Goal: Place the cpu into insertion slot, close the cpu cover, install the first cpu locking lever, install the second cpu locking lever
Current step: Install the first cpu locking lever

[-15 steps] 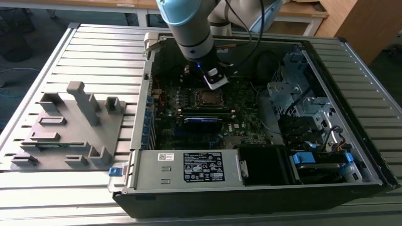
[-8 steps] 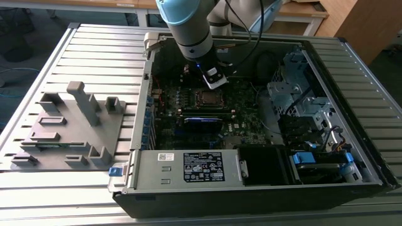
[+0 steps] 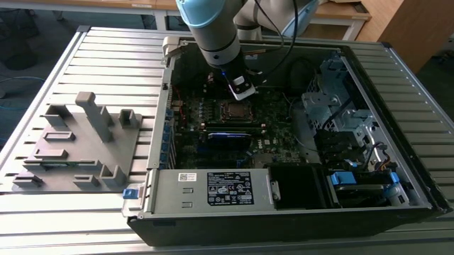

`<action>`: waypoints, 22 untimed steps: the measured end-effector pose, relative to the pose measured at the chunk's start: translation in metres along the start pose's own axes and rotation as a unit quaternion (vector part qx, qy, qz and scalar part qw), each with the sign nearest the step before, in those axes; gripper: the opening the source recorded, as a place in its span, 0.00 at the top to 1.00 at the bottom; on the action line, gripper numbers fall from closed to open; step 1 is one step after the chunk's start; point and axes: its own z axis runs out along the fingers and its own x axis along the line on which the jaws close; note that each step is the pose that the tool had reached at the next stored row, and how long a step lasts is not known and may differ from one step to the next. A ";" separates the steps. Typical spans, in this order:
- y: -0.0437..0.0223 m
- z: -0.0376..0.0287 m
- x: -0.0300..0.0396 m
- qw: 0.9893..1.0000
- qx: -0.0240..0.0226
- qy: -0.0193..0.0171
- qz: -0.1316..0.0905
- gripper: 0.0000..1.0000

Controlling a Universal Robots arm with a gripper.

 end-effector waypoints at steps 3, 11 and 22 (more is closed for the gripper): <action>0.0001 0.0003 0.0001 1.000 0.001 -0.001 0.002 0.90; -0.0007 0.0030 0.0009 1.000 0.002 -0.001 0.002 0.90; -0.0023 0.0077 0.0024 1.000 0.005 -0.004 0.000 0.90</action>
